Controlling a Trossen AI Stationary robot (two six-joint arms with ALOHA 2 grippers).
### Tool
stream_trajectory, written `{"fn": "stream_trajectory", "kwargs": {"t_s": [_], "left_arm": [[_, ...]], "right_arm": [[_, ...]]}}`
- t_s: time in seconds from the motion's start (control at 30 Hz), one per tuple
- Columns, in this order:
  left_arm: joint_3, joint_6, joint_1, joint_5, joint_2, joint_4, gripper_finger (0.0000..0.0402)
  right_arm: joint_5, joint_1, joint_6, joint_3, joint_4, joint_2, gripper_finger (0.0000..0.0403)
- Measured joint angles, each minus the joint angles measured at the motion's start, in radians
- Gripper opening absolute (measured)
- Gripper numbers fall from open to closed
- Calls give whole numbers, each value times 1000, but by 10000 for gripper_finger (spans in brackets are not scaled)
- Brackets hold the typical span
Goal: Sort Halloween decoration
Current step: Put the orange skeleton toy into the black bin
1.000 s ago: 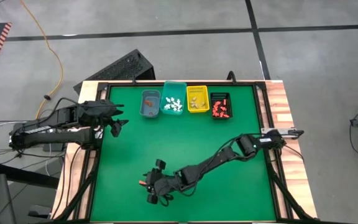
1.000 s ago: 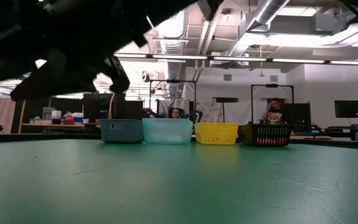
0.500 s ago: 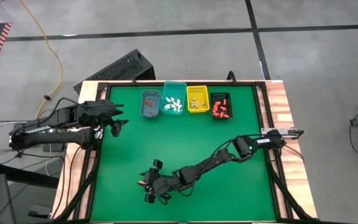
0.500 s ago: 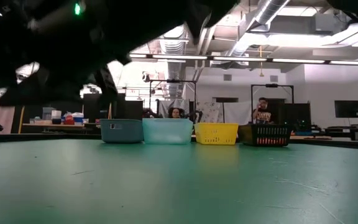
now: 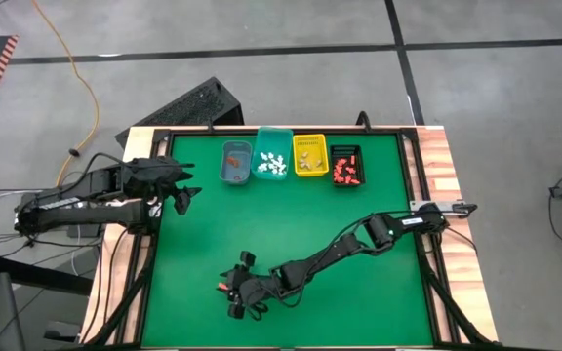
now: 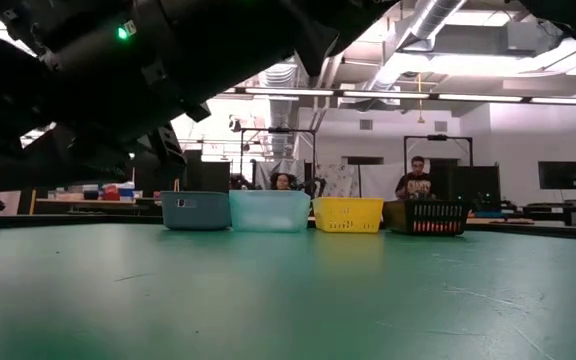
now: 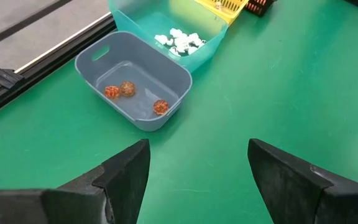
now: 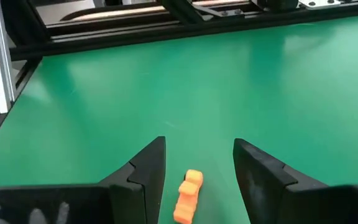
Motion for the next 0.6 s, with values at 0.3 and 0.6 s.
{"fn": "stream_trajectory", "kwargs": {"t_s": [0.3, 0.6], "left_arm": [[0, -1, 0, 0, 0, 0, 261], [0, -3, 0, -9, 0, -1, 261]], "right_arm": [[-23, -2, 3, 12, 55, 48, 184], [-21, 8, 20, 21, 33, 89, 184]]}}
